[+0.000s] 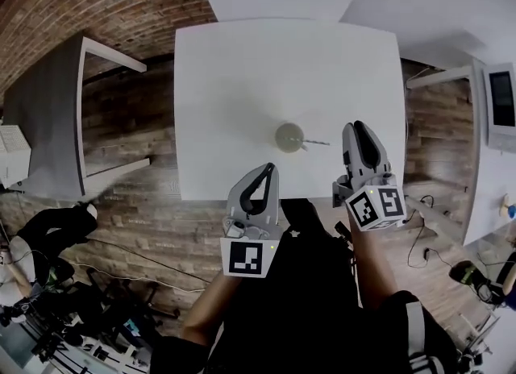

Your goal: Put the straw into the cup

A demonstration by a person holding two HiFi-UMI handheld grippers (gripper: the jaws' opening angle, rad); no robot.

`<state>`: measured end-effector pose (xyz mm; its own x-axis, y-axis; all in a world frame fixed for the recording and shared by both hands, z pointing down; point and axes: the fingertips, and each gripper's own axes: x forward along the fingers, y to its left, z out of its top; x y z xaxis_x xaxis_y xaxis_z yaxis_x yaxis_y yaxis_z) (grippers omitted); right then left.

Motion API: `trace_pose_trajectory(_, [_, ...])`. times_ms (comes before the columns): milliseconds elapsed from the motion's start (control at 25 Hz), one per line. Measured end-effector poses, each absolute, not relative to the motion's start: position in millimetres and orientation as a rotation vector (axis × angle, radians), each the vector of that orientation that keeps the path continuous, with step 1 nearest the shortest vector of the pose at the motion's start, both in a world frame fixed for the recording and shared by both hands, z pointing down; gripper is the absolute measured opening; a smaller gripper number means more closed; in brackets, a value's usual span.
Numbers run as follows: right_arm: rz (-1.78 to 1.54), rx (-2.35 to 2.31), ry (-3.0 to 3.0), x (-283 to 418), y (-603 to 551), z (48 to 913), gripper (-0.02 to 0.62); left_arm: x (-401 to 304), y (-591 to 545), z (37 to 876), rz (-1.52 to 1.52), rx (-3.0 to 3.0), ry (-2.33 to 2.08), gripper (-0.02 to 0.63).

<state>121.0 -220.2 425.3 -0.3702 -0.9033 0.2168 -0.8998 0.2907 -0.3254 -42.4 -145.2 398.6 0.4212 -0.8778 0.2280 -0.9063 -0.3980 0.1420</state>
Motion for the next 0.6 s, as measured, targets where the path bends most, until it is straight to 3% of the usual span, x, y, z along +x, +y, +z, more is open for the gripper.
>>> trace_pose_trajectory(600, [-0.425, -1.662, 2.568, 86, -179, 335, 0.035, -62, -152, 333, 0.035, 2.500, -1.619, 0.005])
